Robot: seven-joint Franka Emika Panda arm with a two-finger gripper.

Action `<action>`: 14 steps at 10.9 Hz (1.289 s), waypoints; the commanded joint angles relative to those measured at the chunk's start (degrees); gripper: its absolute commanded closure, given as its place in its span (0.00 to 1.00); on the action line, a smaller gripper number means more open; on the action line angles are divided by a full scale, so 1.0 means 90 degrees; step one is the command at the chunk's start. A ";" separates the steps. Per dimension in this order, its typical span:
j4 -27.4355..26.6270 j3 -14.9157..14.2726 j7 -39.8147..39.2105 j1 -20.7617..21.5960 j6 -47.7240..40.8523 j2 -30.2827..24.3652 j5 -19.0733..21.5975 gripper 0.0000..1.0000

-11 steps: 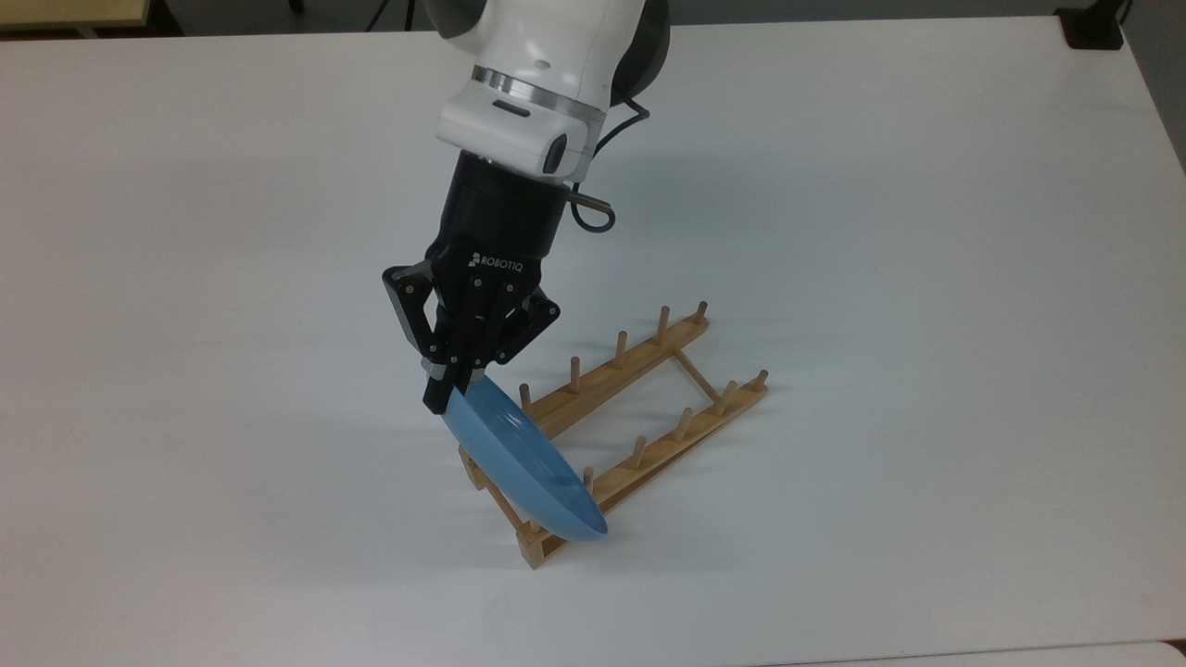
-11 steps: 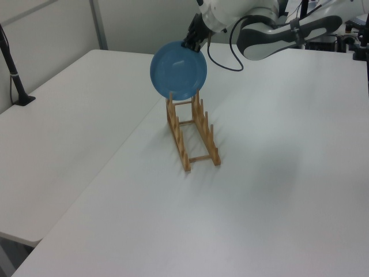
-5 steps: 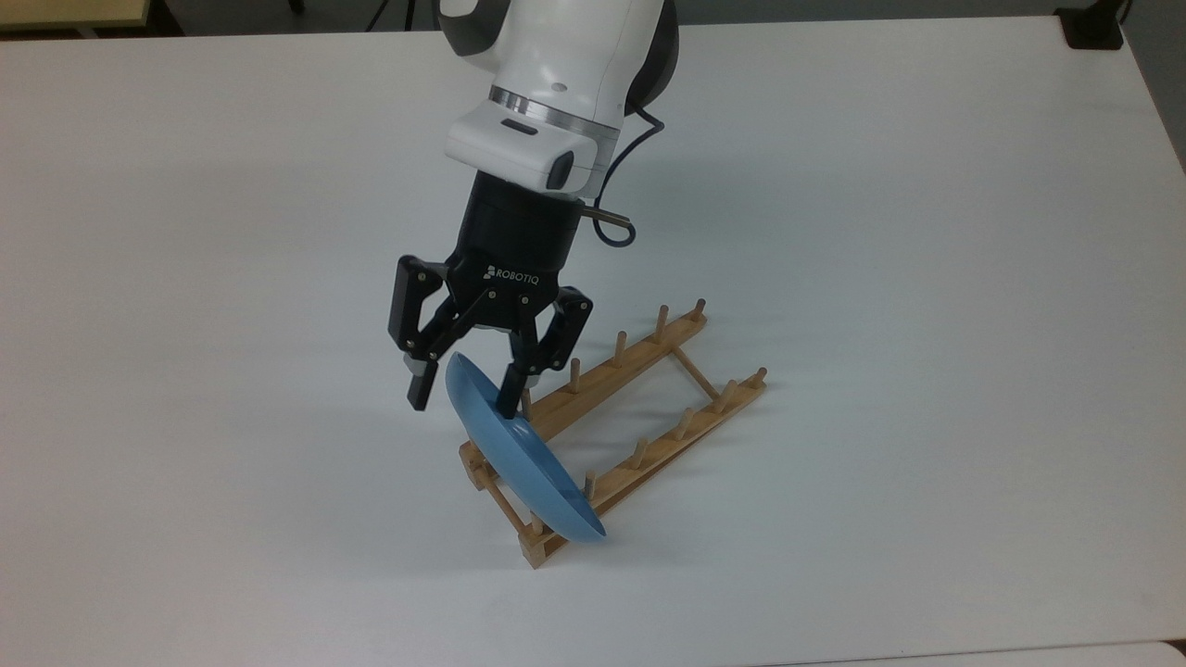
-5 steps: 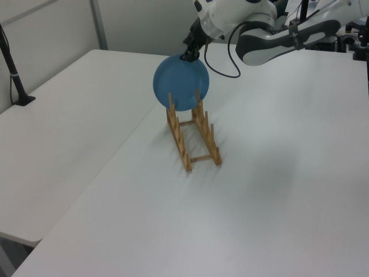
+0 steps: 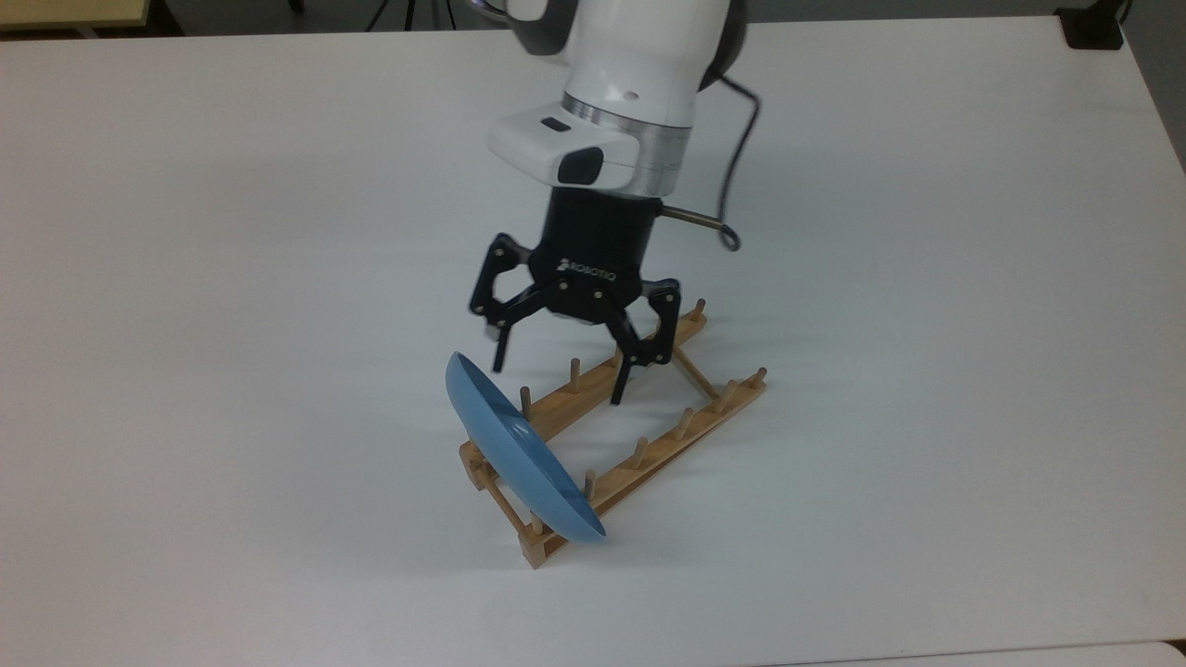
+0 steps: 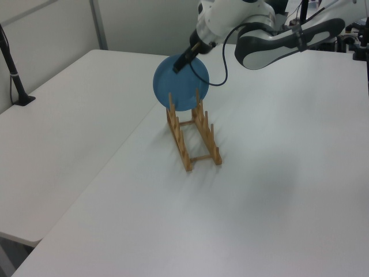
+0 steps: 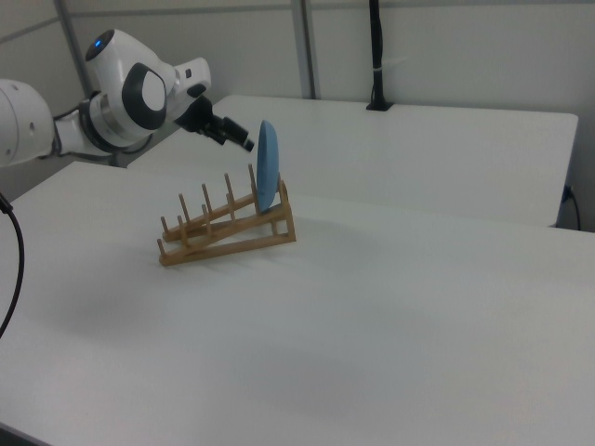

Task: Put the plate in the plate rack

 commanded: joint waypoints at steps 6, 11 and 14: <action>-0.0516 0.1551 -0.2675 -0.1893 -0.5159 -0.1756 0.2514 0.00; -0.0830 0.1573 -0.3261 -0.2364 -0.5181 -0.2274 0.2494 0.00; -0.0810 0.1456 -0.3222 -0.2345 -0.5201 -0.2245 0.2494 0.00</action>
